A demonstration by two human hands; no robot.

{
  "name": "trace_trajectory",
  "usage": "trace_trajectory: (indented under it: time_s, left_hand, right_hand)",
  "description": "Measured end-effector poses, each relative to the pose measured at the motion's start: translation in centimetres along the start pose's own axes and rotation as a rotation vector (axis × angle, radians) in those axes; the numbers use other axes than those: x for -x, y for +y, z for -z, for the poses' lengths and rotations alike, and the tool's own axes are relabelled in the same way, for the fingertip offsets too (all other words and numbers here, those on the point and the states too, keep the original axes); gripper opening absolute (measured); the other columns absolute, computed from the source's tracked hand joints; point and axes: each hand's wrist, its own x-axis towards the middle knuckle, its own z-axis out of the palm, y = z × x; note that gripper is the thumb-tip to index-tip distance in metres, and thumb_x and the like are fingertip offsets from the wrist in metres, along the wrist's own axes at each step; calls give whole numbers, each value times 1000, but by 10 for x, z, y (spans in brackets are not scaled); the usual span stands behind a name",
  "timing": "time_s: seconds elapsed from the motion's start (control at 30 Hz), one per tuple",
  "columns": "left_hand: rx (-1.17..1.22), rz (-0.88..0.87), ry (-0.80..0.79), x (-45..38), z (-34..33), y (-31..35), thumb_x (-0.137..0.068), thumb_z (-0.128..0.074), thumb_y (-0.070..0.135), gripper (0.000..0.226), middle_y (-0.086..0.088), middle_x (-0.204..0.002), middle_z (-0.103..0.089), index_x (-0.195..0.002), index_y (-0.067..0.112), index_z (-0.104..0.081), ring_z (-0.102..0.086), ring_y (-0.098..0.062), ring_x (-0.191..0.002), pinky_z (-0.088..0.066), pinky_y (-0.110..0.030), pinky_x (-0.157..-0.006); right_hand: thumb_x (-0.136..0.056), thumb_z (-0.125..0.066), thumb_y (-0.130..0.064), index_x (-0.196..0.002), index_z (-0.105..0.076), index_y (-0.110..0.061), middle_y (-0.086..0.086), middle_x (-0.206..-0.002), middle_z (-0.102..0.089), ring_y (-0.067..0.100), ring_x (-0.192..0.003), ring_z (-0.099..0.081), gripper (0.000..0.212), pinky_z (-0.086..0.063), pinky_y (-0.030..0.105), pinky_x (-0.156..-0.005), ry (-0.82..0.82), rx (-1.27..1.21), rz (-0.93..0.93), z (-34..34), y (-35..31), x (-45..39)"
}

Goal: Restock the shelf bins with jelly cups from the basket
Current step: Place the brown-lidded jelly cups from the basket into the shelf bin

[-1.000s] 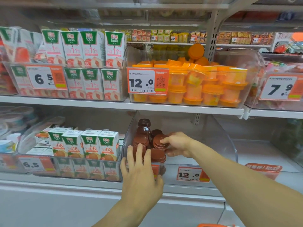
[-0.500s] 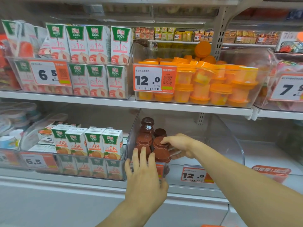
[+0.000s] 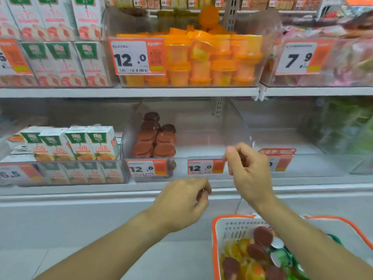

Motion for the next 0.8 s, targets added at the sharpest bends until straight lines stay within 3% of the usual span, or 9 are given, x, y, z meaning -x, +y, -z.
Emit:
trace_trajectory:
  time_s: [0.07, 0.17, 0.3, 0.37, 0.43, 0.5, 0.57, 0.67, 0.8]
  left_hand:
    - [-65, -19, -317, 5, -28, 18, -93, -48, 25, 16, 6, -93, -68, -96, 21, -63, -57, -15, -83, -45, -30, -72]
    - [-112, 2, -669, 6, -82, 38, -94, -47, 22, 14, -8, -90, -66, -82, 18, -52, -56, -27, -80, -45, -35, -68]
    - [49, 272, -669, 9, -174, 60, -95, -48, 20, 14, -16, -99, -68, -86, 13, -57, -62, -32, -92, -41, -30, -71]
    - [125, 420, -616, 21, -225, 70, -94, -53, 20, 15, -15, -105, -67, -100, 10, -61, -62, -29, -92, -47, -32, -79]
    - [142, 520, -613, 36, -272, 75, -90, -59, 23, 49, -11, -128, -59, -136, 14, -47, -59, -26, -106, -52, -35, -96]
    - [30, 572, -615, 48, -308, 74, -88, -64, 25, 77, -9, -150, -39, -153, 20, -23, -44, -30, -132, -44, -43, -109]
    - [-102, 612, -598, 54, -330, 68, -89, -65, 21, 83, -9, -157, -26, -155, 20, -17, -30, -32, -144, -34, -45, -117]
    - [-255, 624, -716, 56, -344, 55, -93, -57, 17, 83, -13, -165, -10, -158, 14, -4, -11, -35, -151, -15, -48, -123]
    - [-455, 544, -904, 49, -340, 52, -90, -55, 11, 80, -19, -160, -20, -156, 8, -10, -21, -39, -146, -19, -53, -118]
  right_hand:
    - [-98, -49, -29, -63, -56, -8, -3, -54, -50, 8, -48, -45, 41, -33, 18, -51, -25, 90, -66, 22, 33, 55]
    - [-95, -47, -39, -63, -51, -13, 0, -53, -48, 13, -50, -47, 42, -38, 33, -52, -185, 301, -310, 55, 103, 139]
    - [-88, -56, -33, -88, -55, -30, -8, -67, -60, 10, -61, -56, 4, -51, 38, -63, -493, 580, -620, 111, 164, 222]
    - [-89, -57, -25, -99, -55, -28, -10, -84, -62, 12, -73, -59, 11, -53, 35, -70, -575, 665, -692, 132, 175, 243]
    - [-89, -56, -21, -104, -57, -25, -7, -98, -61, 14, -84, -61, 15, -52, 29, -72, -548, 712, -724, 144, 181, 249]
    - [-88, -58, -17, -102, -57, -22, -6, -100, -58, 16, -87, -60, 14, -52, 30, -72, -477, 703, -727, 147, 188, 247]
    - [-87, -60, -15, -101, -57, -21, -4, -102, -55, 19, -89, -59, 15, -53, 32, -73, -408, 674, -740, 146, 194, 240]
    - [-85, -66, -15, -109, -60, -18, 1, -115, -52, 20, -105, -51, 25, -48, 33, -92, -292, 699, -693, 145, 204, 226]
    - [-80, -68, -13, -124, -57, -14, 11, -131, -47, 31, -122, -41, 45, -42, 46, -101, -151, 821, -657, 150, 218, 201]
